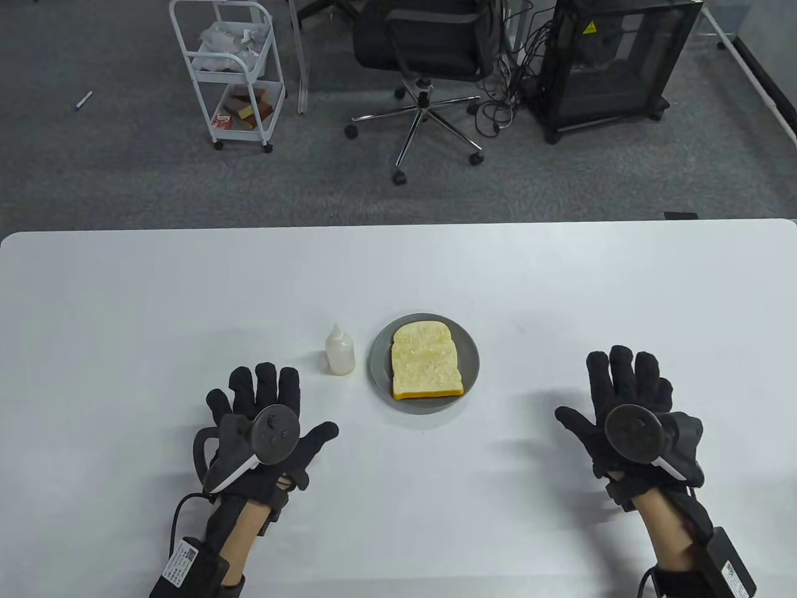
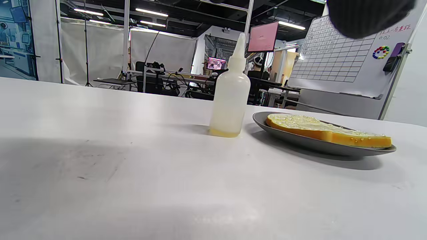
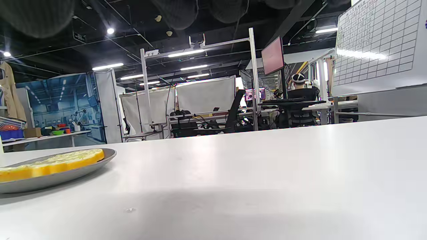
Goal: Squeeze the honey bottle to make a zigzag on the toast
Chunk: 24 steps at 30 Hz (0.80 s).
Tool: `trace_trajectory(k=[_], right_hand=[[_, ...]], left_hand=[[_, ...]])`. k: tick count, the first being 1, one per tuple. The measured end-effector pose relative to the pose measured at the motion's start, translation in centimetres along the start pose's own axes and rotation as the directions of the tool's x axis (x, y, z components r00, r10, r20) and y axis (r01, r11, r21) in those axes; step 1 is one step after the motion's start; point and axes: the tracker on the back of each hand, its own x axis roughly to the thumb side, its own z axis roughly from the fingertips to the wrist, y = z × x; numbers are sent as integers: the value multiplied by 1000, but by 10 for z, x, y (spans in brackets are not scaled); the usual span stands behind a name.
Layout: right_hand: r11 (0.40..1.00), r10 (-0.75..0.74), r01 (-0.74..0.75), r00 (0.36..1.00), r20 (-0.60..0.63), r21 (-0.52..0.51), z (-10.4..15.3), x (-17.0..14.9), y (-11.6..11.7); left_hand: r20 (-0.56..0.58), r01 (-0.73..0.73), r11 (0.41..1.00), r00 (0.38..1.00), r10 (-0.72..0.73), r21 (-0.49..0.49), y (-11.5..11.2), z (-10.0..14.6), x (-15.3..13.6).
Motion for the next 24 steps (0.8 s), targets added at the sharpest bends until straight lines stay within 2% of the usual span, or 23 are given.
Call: trace_trajectory(k=[7, 11, 13, 15, 18, 21, 24], right_hand=[[1000, -7, 7, 1000, 11, 17, -2, 5, 2], [1000, -5, 4, 1000, 16, 22, -1, 8, 4], [1000, -12, 12, 1000, 17, 24, -1, 9, 6], [999, -19, 19, 1000, 22, 38, 0, 12, 10], [998, -10, 7, 999, 43, 55, 0, 16, 12], [999, 0, -3, 999, 54, 45, 1, 20, 11], [999, -9, 6, 998, 58, 50, 1, 20, 12]], left_hand=[[-6, -33, 999, 999, 33, 37, -1, -4, -5], [4, -139, 988, 990, 139, 73, -7, -16, -13], [25, -133, 983, 991, 131, 123, -9, -23, -16], [23, -106, 987, 994, 104, 119, -10, -32, -19], [31, -268, 955, 963, 266, 129, -10, -48, -22], [0, -225, 972, 974, 226, 62, -12, -66, -24], [-26, -402, 915, 915, 403, 32, -20, -83, -25]])
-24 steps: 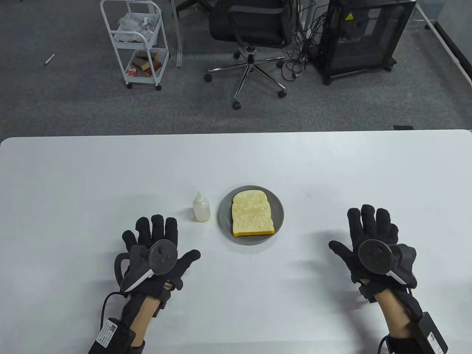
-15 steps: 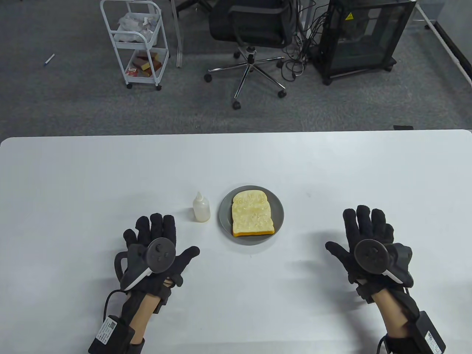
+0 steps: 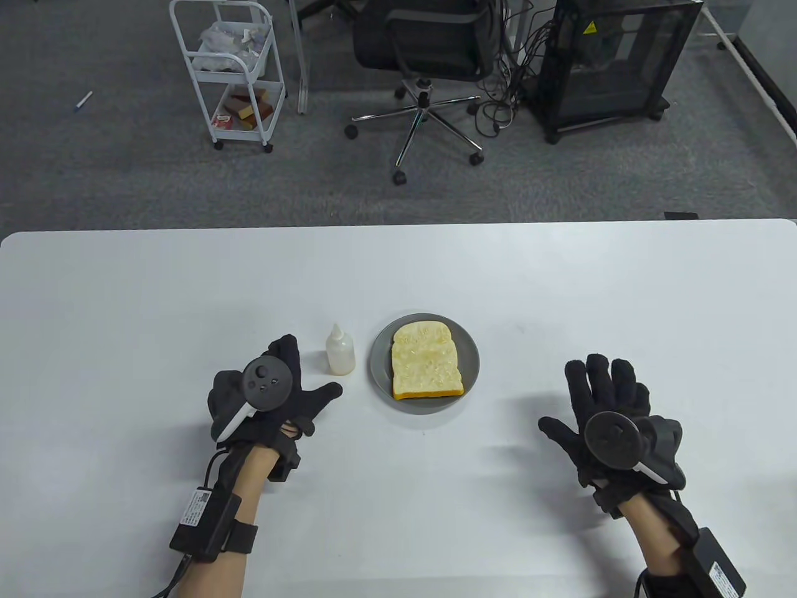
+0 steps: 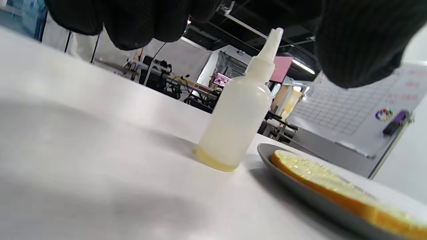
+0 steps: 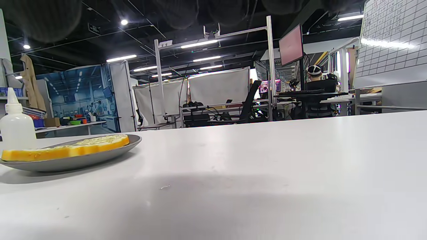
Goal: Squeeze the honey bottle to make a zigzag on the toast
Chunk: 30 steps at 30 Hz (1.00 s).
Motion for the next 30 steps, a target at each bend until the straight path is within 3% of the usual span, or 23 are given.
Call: trace_trajectory(k=[4, 21, 26, 30], right_hand=[[1000, -6, 6, 1000, -3, 10, -1, -2, 1], [999, -18, 18, 1000, -17, 33, -4, -6, 5], [996, -74, 76, 997, -34, 55, -7, -11, 5], [990, -129, 130, 992, -11, 47, -13, -4, -4]], left_hand=[[-81, -180, 984, 980, 180, 2, -10, -17, -6], [-126, -65, 993, 989, 78, 101, -41, -55, 4], [-67, -77, 984, 994, 89, 159, -25, -45, 12], [24, -51, 971, 999, 46, 232, 3, -19, 26]])
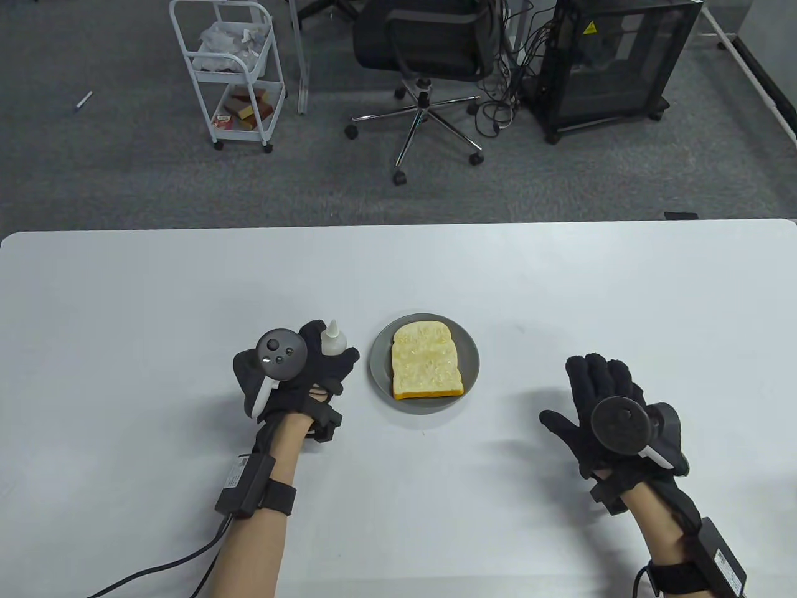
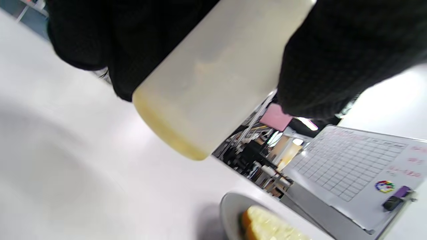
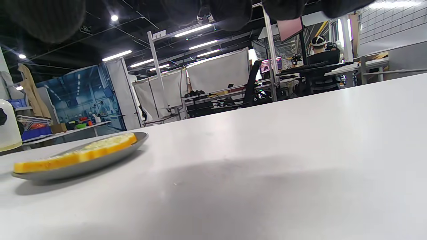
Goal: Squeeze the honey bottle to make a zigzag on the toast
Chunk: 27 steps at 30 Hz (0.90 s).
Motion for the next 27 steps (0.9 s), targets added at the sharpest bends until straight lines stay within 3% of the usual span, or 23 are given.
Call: trace_trajectory(k=[4, 9, 17, 21, 27], right_hand=[[1000, -5, 6, 999, 54, -13, -6, 22, -12], [994, -82, 91, 989, 121, -67, -19, 56, -20], [977, -137, 173, 958, 254, -126, -26, 105, 1], [934, -300, 343, 905, 301, -102, -20, 108, 20], [880, -428, 468, 853, 300, -75, -14, 107, 38]], left_hand=[[73, -25, 999, 997, 22, 41, 22, 25, 15], [144, -51, 998, 988, 58, -47, 28, 50, 41], [319, -20, 994, 946, 53, -106, 3, 82, 75], [400, 51, 986, 916, 17, -160, -14, 93, 85], [461, 108, 972, 887, 1, -209, -32, 101, 98]])
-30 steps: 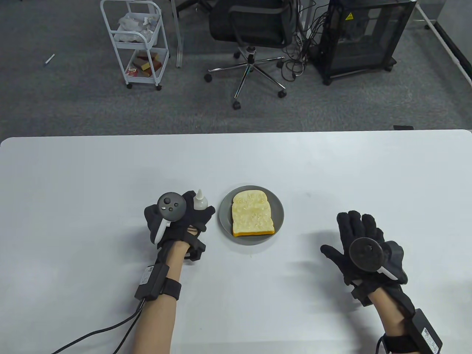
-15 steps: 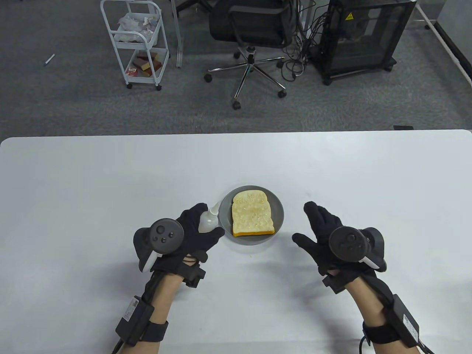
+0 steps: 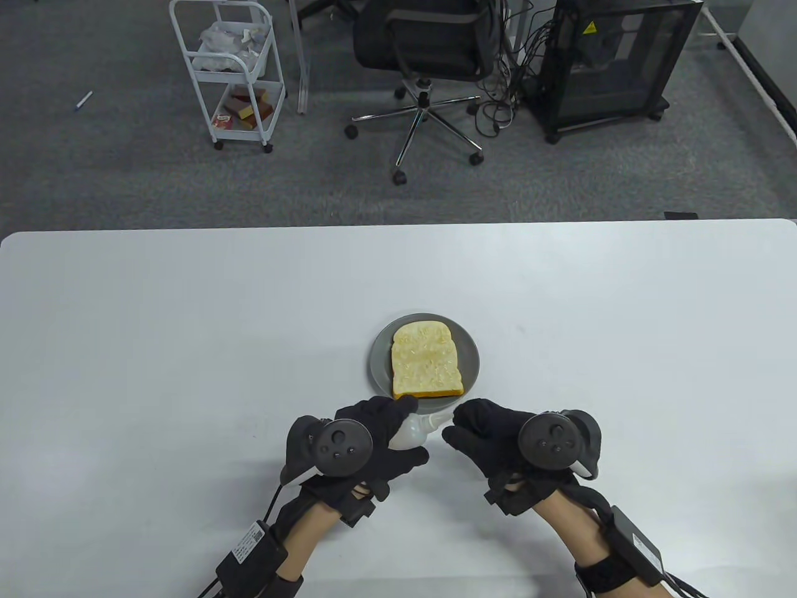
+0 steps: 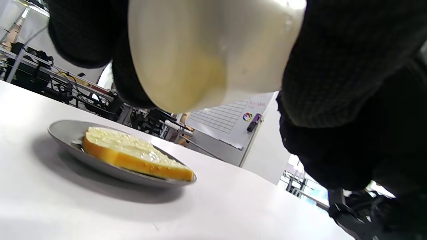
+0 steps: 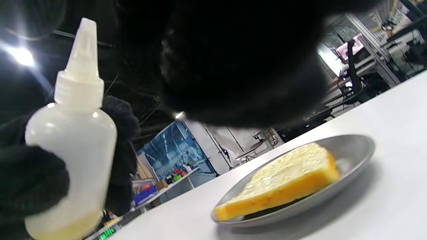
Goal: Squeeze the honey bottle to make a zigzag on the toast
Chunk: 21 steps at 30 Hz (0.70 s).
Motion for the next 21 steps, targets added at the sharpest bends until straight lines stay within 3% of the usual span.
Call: trace_trajectory(k=[2, 14, 18, 21], right_hand=[[997, -73, 74, 997, -30, 32, 1, -1, 4], [988, -120, 122, 993, -21, 95, 1, 3, 2], [998, -57, 57, 996, -62, -5, 4, 0, 1], [991, -105, 110, 992, -72, 72, 1, 1, 2]], left_hand=[[13, 38, 999, 999, -38, -11, -5, 0, 5], [-5, 37, 999, 999, -37, -4, -8, 0, 7], [-8, 23, 1000, 1000, -23, -4, -7, 0, 5], [-1, 55, 998, 999, -55, -15, -9, 0, 6]])
